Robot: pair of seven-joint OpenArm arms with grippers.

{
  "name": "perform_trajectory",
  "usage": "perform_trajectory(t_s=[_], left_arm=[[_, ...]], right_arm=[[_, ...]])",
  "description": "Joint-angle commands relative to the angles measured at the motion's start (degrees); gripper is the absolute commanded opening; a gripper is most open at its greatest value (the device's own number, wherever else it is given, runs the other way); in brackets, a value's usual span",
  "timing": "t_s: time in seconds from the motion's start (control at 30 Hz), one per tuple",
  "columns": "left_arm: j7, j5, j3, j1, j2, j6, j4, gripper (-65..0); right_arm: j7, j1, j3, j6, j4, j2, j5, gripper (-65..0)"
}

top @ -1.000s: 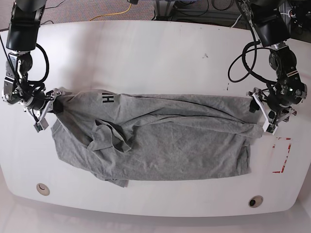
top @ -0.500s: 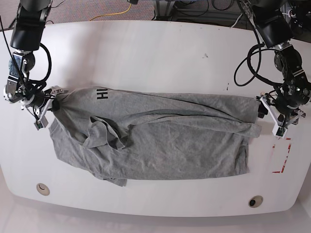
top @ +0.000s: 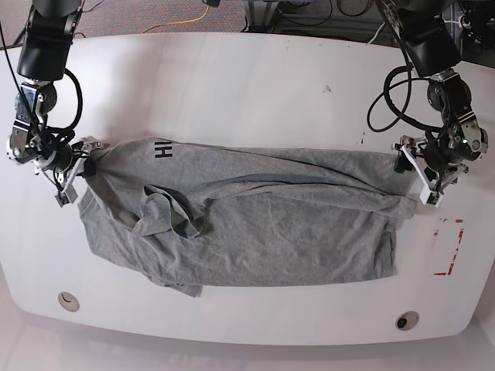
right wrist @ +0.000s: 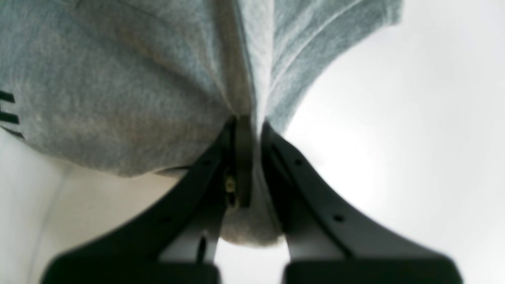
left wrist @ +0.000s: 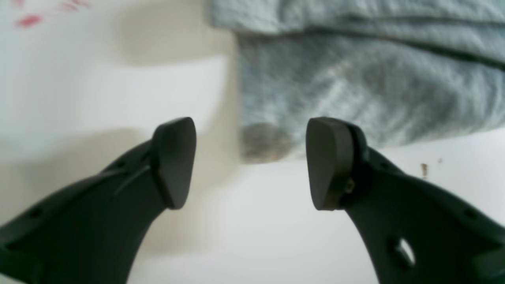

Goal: Layout the t-shirt on the table in an organized manner, then fold the t-shirt properly
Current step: 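Drag the shirt with both grippers toward the robot's base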

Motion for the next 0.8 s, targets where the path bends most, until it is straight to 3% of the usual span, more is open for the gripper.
perform_trajectory(t_s=[0.0, 0.23, 0.77], left_arm=[[-1.73, -0.81, -0.07, -1.18, -0.63, -0.03, -0.91, -23.6], [-6.39, -0.73, 2.48, -0.82, -0.54, -0.03, -3.64, -23.6], [-9.56, -0.46, 3.54, -1.88, -0.63, -0.03, -10.32, -26.1]], right_arm=[[0.80, 1.01, 0.55, 0.08, 0.79, 1.27, 0.70, -64.5], [0.71, 1.01, 0.81, 0.08, 0.79, 0.21, 0.52, -64.5], [0.71, -0.22, 1.60, 0.08, 0.88, 0.04, 0.61, -64.5]])
